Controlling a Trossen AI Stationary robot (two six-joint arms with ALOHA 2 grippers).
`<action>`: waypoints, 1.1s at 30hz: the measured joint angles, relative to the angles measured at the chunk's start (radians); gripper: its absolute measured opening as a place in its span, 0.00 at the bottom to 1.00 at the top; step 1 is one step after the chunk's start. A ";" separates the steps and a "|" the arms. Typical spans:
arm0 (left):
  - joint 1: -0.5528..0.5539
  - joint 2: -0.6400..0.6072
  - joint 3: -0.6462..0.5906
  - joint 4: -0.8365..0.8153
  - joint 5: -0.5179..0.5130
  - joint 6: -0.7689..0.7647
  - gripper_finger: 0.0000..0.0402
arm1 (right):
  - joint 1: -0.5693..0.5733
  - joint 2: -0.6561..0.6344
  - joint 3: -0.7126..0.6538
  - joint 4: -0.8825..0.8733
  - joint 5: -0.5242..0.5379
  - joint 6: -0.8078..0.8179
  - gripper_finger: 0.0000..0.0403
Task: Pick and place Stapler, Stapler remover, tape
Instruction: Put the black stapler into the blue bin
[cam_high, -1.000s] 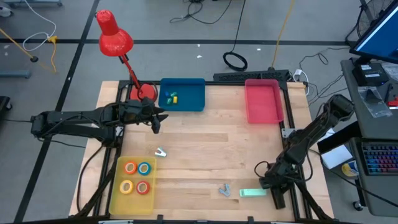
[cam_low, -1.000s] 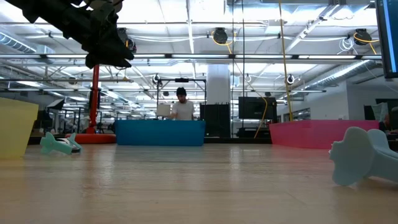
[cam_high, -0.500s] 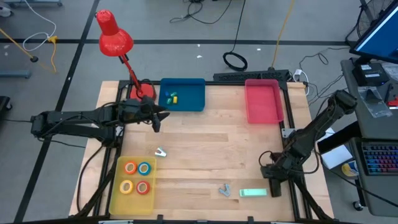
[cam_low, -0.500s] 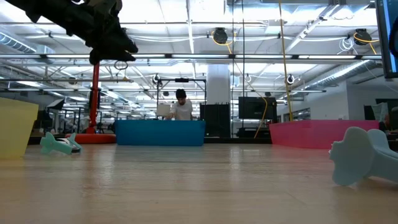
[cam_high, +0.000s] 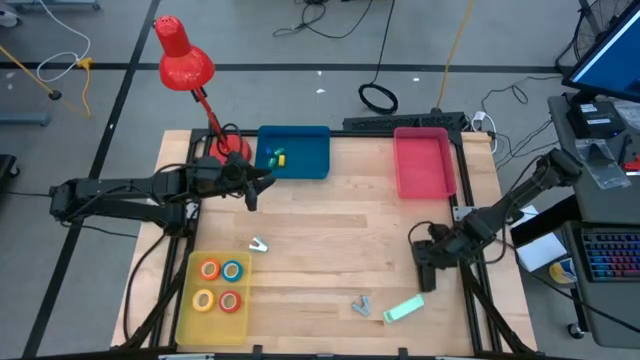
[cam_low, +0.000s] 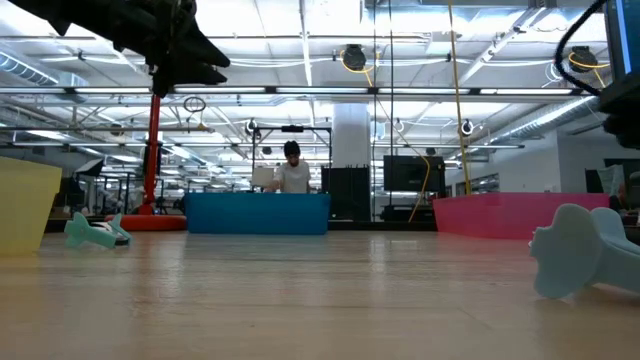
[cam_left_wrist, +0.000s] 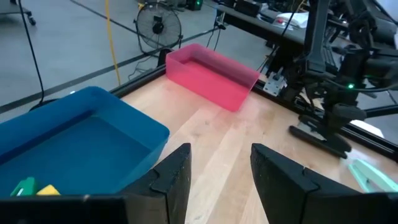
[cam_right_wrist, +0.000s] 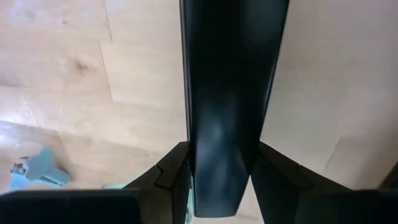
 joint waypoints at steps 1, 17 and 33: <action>0.000 0.000 0.000 0.000 0.000 0.000 0.42 | -0.023 -0.001 0.001 -0.012 -0.002 -0.033 0.32; 0.000 0.137 0.001 0.045 0.078 -0.005 0.42 | -0.215 0.025 0.002 -0.055 -0.048 -0.340 0.32; 0.000 0.152 0.001 0.152 0.080 0.029 0.42 | -0.271 0.036 0.122 -0.113 0.154 -0.597 0.32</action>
